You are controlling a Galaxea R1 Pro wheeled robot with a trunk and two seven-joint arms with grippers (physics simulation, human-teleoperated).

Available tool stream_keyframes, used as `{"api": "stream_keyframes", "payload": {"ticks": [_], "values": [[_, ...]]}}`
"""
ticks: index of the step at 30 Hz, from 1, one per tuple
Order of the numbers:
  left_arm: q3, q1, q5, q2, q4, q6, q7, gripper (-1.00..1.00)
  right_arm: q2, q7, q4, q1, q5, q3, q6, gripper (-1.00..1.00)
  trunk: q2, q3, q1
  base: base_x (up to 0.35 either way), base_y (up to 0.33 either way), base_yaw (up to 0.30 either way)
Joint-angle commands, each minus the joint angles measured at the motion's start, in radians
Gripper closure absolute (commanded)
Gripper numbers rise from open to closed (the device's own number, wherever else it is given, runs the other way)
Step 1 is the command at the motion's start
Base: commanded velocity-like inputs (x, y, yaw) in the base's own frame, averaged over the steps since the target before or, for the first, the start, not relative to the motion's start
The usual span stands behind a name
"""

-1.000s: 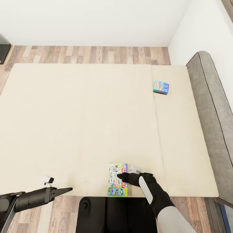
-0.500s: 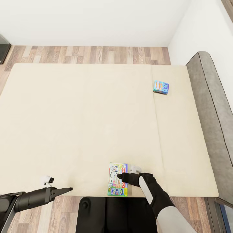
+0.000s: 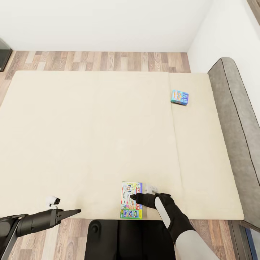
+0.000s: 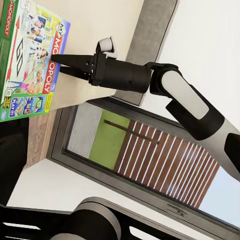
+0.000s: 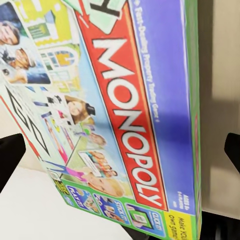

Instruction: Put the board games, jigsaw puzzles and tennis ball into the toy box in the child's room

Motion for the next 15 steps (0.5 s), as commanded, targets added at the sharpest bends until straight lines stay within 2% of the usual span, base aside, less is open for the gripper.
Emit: {"api": "stream_keyframes", "payload": {"ticks": [1, 9, 15], "values": [[0.000, 0.000, -0.001, 0.000, 0.000, 0.011, -0.004, -1.00, 0.000, 0.002, -0.001, 0.000, 0.002, 0.000, 0.005, -1.00, -0.001, -0.001, 0.001, 0.000, 0.000, 0.000], [0.000, 0.000, -0.001, 0.000, 0.000, 0.011, -0.004, -1.00, 0.000, 0.020, -0.001, 0.000, 0.001, 0.006, -0.023, -1.00, -0.001, -0.001, 0.001, 0.000, 0.000, 0.000], [0.000, 0.000, -0.001, 0.000, 0.000, 0.011, -0.004, -1.00, 0.000, 0.072, -0.002, 0.000, 0.002, 0.046, -0.039, -1.00, -0.001, -0.001, 0.001, 0.000, 0.000, 0.000]]}}
